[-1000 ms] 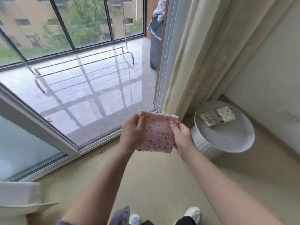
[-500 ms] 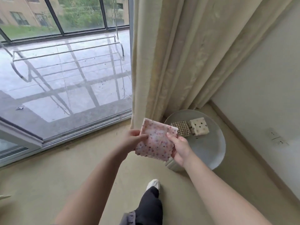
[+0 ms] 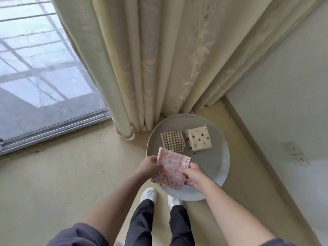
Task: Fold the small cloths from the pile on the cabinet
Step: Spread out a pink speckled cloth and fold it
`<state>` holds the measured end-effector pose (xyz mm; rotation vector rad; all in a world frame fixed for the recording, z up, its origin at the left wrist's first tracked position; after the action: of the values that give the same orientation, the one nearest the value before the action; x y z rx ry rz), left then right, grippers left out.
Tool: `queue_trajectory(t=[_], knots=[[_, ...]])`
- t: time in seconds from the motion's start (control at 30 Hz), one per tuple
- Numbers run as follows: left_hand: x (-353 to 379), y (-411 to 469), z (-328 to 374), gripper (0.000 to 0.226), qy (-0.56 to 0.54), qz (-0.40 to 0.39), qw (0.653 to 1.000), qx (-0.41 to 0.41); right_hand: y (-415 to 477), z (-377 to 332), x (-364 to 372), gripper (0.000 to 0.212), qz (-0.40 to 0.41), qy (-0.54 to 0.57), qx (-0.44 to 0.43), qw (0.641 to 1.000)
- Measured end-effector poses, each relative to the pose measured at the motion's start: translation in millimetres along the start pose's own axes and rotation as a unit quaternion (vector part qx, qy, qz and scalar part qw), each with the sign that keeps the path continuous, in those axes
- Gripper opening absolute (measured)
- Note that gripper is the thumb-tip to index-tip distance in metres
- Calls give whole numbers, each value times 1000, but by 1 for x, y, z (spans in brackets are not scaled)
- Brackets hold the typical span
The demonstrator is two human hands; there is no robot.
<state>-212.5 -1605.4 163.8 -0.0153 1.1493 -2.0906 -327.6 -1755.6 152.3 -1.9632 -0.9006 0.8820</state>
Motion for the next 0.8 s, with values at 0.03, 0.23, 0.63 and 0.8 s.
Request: queue_trajectory(t=[0.03,0.23,0.63,0.8], knots=[[17,14,-13,7,11,12,1000,-17,17,6,-2,23,12,-24,5,1000],[111,72,-69,16,53,50,993,-97,126,50,-14,17,34,-173,8,984],[188,163,-120,13,46,171,972,-156,260,95,-18,10,88,-220,-67,969],[184,158,-122,7,70,177,970,-153,251,93,-22,18,110,-226,-79,965]])
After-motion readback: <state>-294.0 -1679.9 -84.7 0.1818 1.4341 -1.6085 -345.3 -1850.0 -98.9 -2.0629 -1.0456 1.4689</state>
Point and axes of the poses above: each hand's wrist, its own y-axis towards the middle knuckle, its own x-axis out of the palm, z = x × y, the point moved 3 cm from there along y, towards the middle knuckle, and after that the axes turned 9 degrees about z, right-handed, at the moved point
